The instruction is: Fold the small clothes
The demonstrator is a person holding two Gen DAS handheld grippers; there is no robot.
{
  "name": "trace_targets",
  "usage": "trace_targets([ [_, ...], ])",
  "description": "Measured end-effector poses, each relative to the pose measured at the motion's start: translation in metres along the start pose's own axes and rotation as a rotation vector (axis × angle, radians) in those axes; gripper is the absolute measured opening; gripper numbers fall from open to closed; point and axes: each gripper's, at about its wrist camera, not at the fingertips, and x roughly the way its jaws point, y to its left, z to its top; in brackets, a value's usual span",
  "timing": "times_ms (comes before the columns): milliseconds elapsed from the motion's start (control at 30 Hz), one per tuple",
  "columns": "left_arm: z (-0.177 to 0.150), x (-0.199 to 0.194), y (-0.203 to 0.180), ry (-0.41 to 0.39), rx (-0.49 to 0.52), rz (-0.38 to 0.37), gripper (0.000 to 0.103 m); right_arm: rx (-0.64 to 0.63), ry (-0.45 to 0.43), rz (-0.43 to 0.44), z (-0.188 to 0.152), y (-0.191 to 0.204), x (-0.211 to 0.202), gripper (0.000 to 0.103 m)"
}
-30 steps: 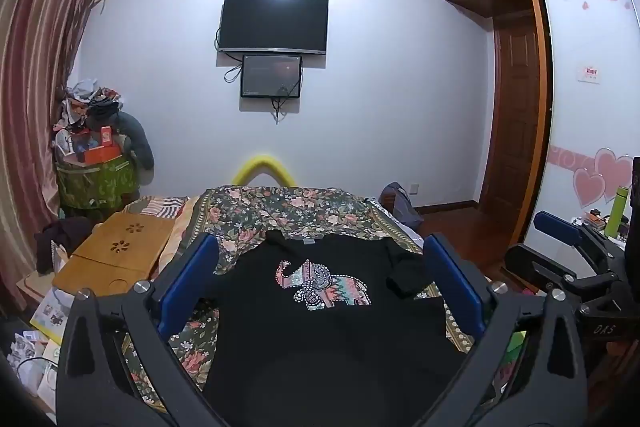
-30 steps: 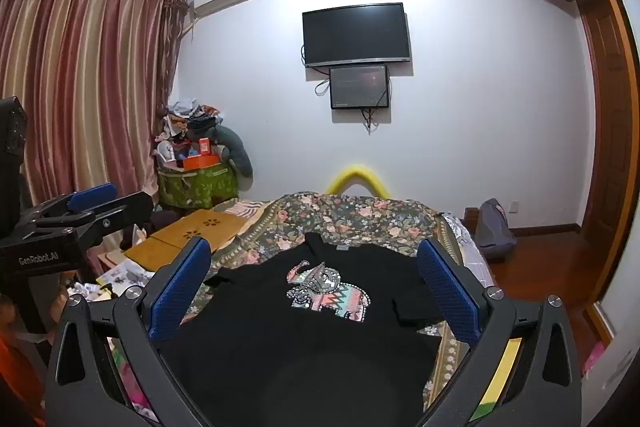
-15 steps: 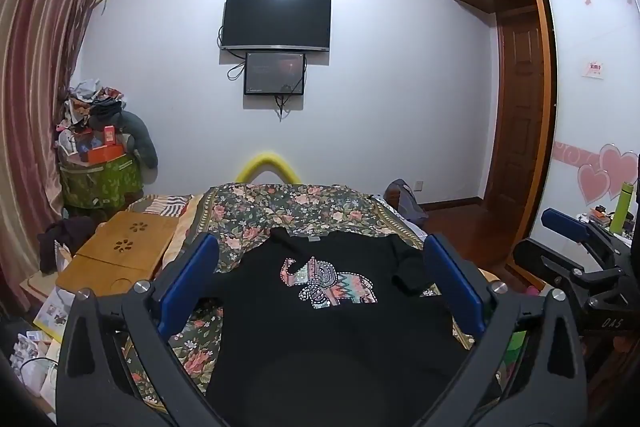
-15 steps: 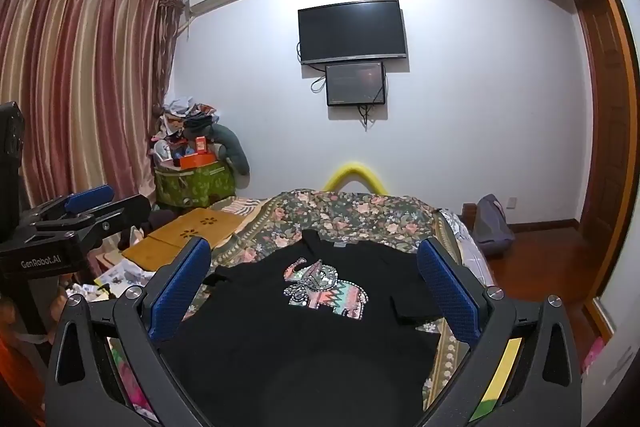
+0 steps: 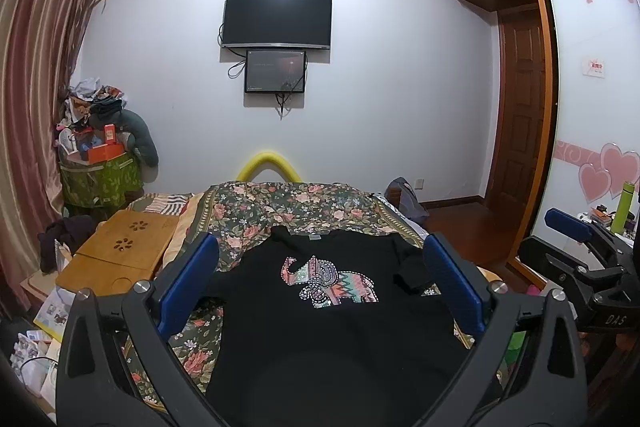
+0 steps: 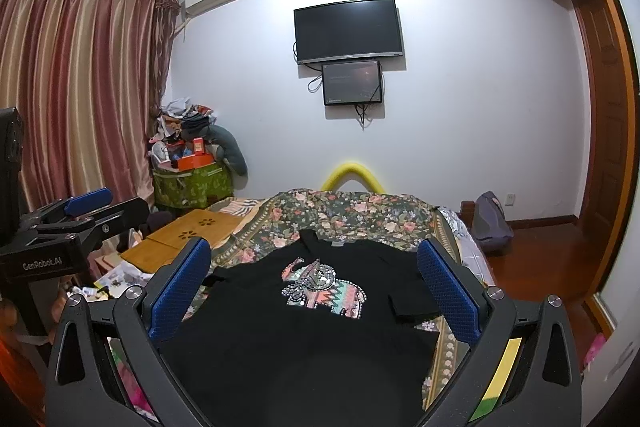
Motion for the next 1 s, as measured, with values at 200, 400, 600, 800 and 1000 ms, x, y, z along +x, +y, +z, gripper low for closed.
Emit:
trace_targets([
  [200,-0.0006,0.0005,0.0001,0.001,-0.002,-0.002,0.103,0.0,-0.001,-0.001,-0.0003,-0.0002,-0.0006,0.102],
  [400,-0.0016,0.0005,0.0003,0.004,0.003,0.001,0.103,0.011,0.0,-0.003,-0.0005,-0.0036,-0.0011,0.102],
  [600,-0.0008,0.0004,-0.0032,0.006,0.012,0.0,0.103,0.019,0.007,-0.006,-0.0015,-0.0047,-0.0001,0.102],
  [800,-0.0002,0.0,-0.0042,0.007,0.016,-0.002,0.103,0.025,0.006,-0.011,-0.0014,-0.0062,-0.0004,0.102],
  [1000,-0.0003,-0.0011,-0.0065,0.003,0.022,-0.003,0.103,0.035,0.01,-0.014,-0.0033,-0.0082,0.0005,0.102],
])
